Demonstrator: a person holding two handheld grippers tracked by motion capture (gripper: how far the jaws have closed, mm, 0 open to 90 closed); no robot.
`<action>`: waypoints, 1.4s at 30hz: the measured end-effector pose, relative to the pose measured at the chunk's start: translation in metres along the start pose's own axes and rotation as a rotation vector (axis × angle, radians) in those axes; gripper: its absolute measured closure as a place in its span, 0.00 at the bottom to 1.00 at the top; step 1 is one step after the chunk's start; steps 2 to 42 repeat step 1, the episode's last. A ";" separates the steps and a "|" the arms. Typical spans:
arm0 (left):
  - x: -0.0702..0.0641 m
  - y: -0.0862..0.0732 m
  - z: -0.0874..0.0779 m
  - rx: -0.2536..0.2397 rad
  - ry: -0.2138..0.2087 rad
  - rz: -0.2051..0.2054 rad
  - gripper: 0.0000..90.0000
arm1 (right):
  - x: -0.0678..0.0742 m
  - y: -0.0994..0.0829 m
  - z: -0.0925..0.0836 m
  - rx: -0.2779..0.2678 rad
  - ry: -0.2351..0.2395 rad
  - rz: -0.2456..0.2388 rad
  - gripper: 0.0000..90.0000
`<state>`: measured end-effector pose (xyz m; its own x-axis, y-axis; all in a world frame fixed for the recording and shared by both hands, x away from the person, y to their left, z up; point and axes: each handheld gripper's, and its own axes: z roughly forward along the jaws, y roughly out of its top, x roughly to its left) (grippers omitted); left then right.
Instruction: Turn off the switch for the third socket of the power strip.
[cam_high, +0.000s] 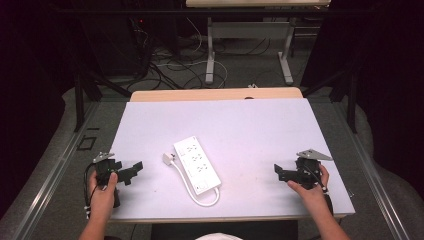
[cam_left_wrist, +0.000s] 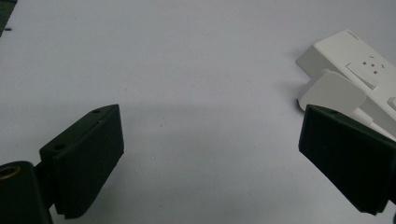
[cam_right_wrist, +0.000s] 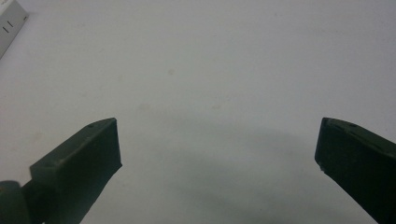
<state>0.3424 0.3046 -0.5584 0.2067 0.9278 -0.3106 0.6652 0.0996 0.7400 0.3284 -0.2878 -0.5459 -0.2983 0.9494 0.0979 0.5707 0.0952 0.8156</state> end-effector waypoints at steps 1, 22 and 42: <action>0.000 0.001 -0.001 0.014 -0.006 0.003 0.07 | 0.000 0.000 0.000 0.000 -0.001 0.005 0.00; 0.000 0.001 -0.001 0.014 -0.006 0.003 0.07 | 0.000 0.000 0.000 0.000 -0.001 0.005 0.00; 0.000 0.001 -0.001 0.014 -0.006 0.003 0.07 | 0.000 0.000 0.000 0.000 -0.001 0.005 0.00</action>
